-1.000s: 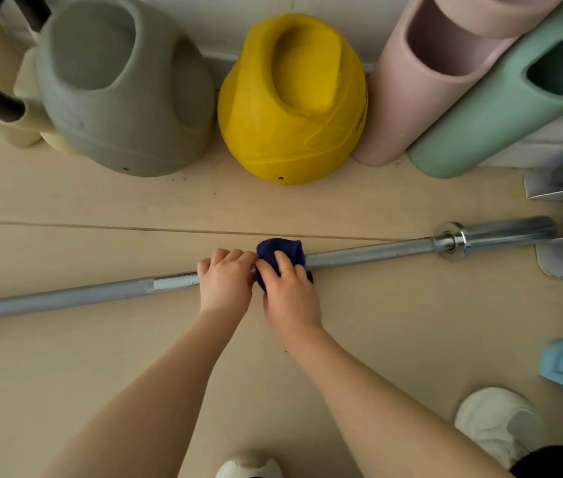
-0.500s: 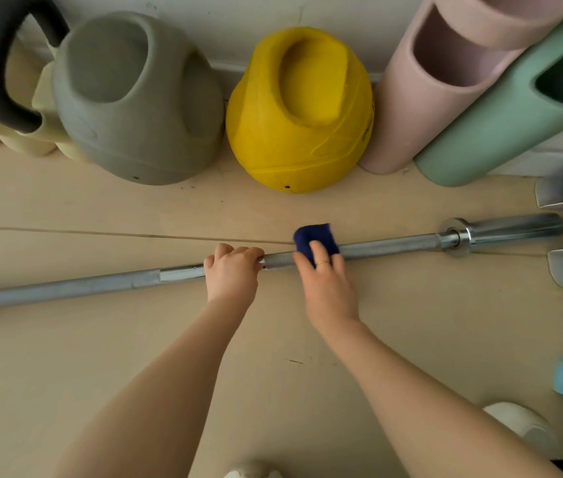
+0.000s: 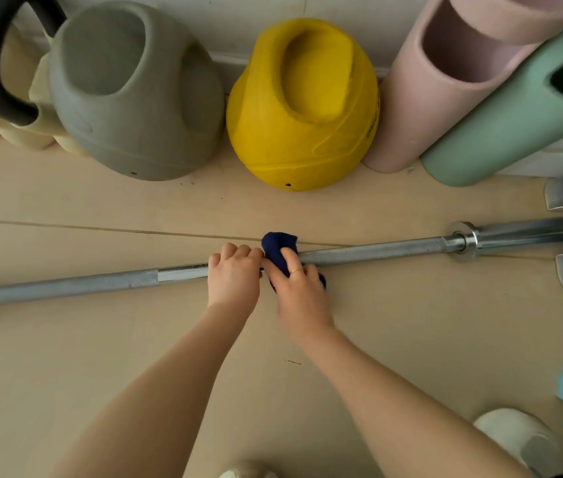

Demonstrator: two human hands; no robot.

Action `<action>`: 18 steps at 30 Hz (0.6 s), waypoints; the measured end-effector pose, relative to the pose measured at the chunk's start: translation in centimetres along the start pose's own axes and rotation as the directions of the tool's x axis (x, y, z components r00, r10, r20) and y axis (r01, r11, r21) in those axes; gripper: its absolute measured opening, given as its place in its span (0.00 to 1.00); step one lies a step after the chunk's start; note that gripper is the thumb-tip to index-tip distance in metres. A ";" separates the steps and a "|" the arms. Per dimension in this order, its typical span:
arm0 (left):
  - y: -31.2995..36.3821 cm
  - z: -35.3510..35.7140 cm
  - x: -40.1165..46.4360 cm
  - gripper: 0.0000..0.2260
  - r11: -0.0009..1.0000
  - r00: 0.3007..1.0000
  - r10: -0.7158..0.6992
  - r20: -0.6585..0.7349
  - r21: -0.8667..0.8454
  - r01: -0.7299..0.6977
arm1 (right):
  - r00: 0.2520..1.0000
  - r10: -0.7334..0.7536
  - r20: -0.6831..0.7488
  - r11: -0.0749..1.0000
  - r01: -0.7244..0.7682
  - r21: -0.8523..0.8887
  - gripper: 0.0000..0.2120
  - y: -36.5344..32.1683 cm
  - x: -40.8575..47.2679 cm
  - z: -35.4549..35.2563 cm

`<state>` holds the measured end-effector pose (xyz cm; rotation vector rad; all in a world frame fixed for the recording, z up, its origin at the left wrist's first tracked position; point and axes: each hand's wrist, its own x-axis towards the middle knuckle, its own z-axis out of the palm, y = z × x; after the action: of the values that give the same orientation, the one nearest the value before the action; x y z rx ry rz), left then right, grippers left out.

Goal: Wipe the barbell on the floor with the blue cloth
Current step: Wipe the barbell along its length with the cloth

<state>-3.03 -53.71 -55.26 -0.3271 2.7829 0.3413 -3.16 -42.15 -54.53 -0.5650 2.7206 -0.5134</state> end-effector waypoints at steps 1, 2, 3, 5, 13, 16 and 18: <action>0.0 0.1 -0.1 0.09 1.000 1.000 0.003 0.010 0.007 -0.003 | 0.997 -0.070 -0.012 0.997 0.070 -0.044 0.27 1.4 0.1 -0.5; -0.1 0.2 -0.2 0.10 1.000 1.000 0.005 0.023 0.021 -0.006 | 0.992 -0.118 -0.034 0.986 0.114 -0.119 0.23 3.1 0.1 -1.0; -0.1 0.3 -0.4 0.10 0.999 1.000 0.008 0.029 0.035 -0.009 | 0.993 -0.108 -0.054 0.979 0.096 -0.179 0.19 4.9 -0.1 -1.8; 0.1 0.5 -0.8 0.09 0.999 1.000 0.006 0.028 0.049 -0.008 | 0.994 0.077 -0.077 0.971 -0.093 -0.221 0.17 7.4 -0.3 -3.7; -0.4 0.2 -1.9 0.16 0.996 0.984 0.016 0.176 -0.094 0.000 | 0.990 0.138 0.002 0.983 -0.137 -0.125 0.21 2.0 -1.5 -1.2; -1.0 0.0 -2.6 0.17 0.995 0.965 0.100 0.241 -0.020 -0.099 | 0.991 0.132 -0.015 0.990 -0.132 -0.044 0.21 0.8 -2.2 -0.5; -1.2 0.2 -3.2 0.13 0.992 0.964 0.122 0.237 0.008 -0.128 | 0.997 0.064 -0.054 0.997 -0.066 -0.038 0.19 2.1 -2.9 -0.6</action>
<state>0.24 -54.20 -54.60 -0.0967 2.5753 0.3523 -1.51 -38.96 -54.17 -0.4777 2.7942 -0.4655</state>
